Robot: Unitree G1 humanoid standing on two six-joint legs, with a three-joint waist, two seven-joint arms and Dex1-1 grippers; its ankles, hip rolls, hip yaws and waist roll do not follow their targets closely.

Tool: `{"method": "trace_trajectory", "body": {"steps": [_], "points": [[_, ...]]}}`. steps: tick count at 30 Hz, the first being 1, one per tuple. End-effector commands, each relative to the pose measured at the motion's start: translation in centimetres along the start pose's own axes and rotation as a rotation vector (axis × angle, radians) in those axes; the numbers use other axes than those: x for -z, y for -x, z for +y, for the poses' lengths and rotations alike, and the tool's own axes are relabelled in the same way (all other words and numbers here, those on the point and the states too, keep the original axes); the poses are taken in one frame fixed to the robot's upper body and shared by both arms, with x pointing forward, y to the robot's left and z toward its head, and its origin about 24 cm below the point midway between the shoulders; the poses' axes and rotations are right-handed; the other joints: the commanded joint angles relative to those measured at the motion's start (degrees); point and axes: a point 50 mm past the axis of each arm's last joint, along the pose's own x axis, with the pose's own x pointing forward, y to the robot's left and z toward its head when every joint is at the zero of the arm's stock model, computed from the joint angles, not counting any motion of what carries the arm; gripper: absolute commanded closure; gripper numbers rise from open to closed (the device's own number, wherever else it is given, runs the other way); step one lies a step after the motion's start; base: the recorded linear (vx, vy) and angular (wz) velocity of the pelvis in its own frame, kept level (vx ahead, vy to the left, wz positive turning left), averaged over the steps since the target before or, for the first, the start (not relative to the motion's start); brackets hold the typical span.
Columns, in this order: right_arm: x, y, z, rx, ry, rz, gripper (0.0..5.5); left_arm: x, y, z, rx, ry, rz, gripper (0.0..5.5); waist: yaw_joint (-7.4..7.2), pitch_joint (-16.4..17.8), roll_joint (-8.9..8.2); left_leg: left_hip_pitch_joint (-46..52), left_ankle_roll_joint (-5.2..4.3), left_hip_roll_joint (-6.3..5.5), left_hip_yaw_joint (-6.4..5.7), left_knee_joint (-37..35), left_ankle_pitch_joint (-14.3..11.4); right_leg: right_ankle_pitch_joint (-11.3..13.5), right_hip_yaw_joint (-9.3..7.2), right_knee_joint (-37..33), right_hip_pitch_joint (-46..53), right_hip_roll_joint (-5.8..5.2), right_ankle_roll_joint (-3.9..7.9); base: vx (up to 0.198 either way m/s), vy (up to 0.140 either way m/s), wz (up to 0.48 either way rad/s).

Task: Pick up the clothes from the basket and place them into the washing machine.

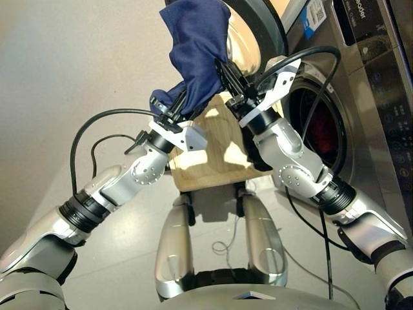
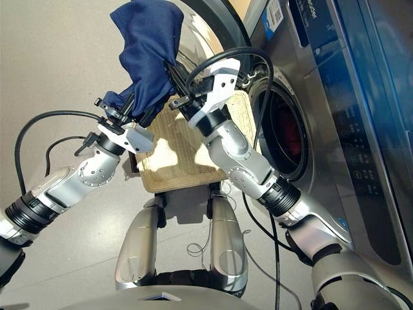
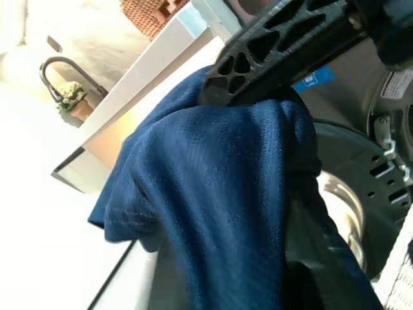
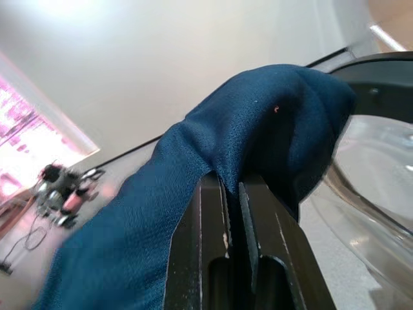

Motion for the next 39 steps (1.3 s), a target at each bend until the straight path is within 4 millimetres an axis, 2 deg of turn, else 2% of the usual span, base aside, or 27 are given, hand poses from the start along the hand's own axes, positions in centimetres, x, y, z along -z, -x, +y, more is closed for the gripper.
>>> {"method": "trace_trajectory", "body": {"steps": [1,4,11,17,23,30,35,39], "points": [[-3.0,0.1,-0.7,0.086,0.037,-0.208,5.50,-3.8,-1.3,2.4,-0.179,0.111,-0.189,0.00,0.07,-1.8,0.83,-0.8,-1.74,0.16,0.96,4.9,-1.9,1.4,3.75,-3.5,1.4,-3.13,5.63,0.000,0.000,0.000],[-2.5,0.9,-2.5,0.241,0.064,-0.237,5.50,-4.0,-1.3,2.2,-0.194,0.133,-0.194,0.00,0.04,-1.7,1.07,-0.8,-1.67,0.23,0.84,5.0,-2.0,1.3,3.44,-3.5,1.6,-3.11,5.61,0.000,0.000,0.000],[0.4,2.7,-7.6,0.657,0.039,-0.216,5.50,-4.9,-1.6,2.0,-0.235,0.225,-0.237,0.00,0.36,-1.6,1.87,-1.2,-1.52,0.03,0.00,5.1,-2.1,0.7,2.73,-2.9,1.7,-3.21,5.67,0.000,0.000,0.000],[2.5,5.7,-11.8,0.947,0.062,-0.153,5.50,-5.0,-1.8,2.0,-0.242,0.277,-0.242,0.00,0.91,-1.7,2.54,-1.3,-1.47,-0.31,-0.68,5.4,-2.3,0.3,2.11,-2.5,2.1,-3.63,5.82,0.000,0.000,0.000],[3.8,8.5,-14.4,1.183,0.066,-0.117,5.50,-5.6,-2.3,2.1,-0.242,0.308,-0.276,0.00,1.41,-1.6,3.03,-1.8,-1.45,-0.89,-1.72,6.0,-2.7,-0.2,1.20,-2.0,2.4,-4.28,6.06,0.000,0.000,0.000],[4.4,11.0,-17.3,1.362,0.086,-0.038,5.50,-6.3,-2.7,2.4,-0.245,0.369,-0.316,0.00,2.33,-1.2,3.69,-2.5,-1.62,-1.19,-2.49,6.9,-3.1,-1.2,0.84,-0.6,1.9,-4.58,5.99,0.000,0.000,0.000],[3.6,12.3,-18.9,1.503,0.020,-0.088,5.50,-6.5,-3.0,3.0,-0.315,0.393,-0.320,0.00,2.96,-0.8,4.06,-5.6,-1.72,-1.24,-3.66,10.6,-4.2,-3.2,1.29,3.9,-1.4,-3.82,5.26,-0.013,-0.025,0.168],[2.4,12.7,-20.0,1.571,0.014,-0.122,5.50,-6.7,-3.0,2.9,-0.328,0.438,-0.315,0.00,3.32,-0.8,4.60,-9.7,-1.81,-0.81,-3.98,15.0,-5.9,-5.2,1.51,9.1,-5.9,-3.71,4.64,-0.018,-0.020,0.155]]}}
